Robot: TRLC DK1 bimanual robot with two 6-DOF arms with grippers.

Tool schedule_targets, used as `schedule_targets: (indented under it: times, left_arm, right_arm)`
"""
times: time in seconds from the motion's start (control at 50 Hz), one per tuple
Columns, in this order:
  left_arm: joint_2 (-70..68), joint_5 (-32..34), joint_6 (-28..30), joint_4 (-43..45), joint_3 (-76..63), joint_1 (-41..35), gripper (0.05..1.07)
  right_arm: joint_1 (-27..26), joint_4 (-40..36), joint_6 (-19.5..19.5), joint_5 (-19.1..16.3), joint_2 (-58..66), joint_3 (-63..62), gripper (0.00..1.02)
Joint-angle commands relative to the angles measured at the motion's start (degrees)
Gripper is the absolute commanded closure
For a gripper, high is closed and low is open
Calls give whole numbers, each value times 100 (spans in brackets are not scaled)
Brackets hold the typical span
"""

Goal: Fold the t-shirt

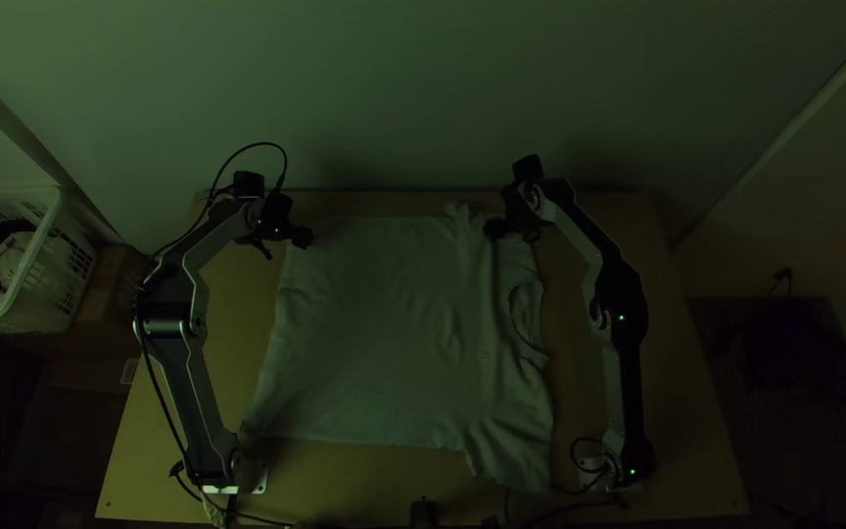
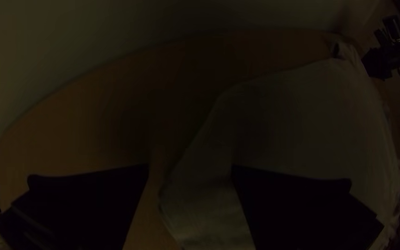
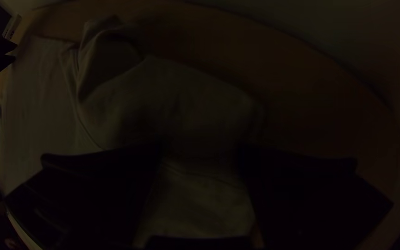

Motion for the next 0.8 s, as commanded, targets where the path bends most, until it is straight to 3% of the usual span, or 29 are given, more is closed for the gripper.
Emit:
schedule_targets:
  times: [0.0,0.12,0.24,0.36,0.48,0.54,0.78]
  left_arm:
    - [75,19,98,-85,34,41,25]
    - [110,19,107,-93,34,41,46]
    - [119,19,116,-85,25,41,49]
    - [154,37,36,30,60,76,77]
    - [180,63,-34,109,52,112,104]
    - [180,72,-51,118,34,120,104]
    - [180,89,-78,126,52,164,104]
  right_arm:
    - [32,-36,-90,5,173,150,34]
    - [32,-27,-81,5,200,185,34]
    - [58,-27,-90,31,217,185,35]
    - [58,26,-90,22,208,211,59]
    - [58,70,-116,22,226,255,92]
    - [58,79,-142,31,252,255,99]
    - [14,123,-63,22,261,220,100]
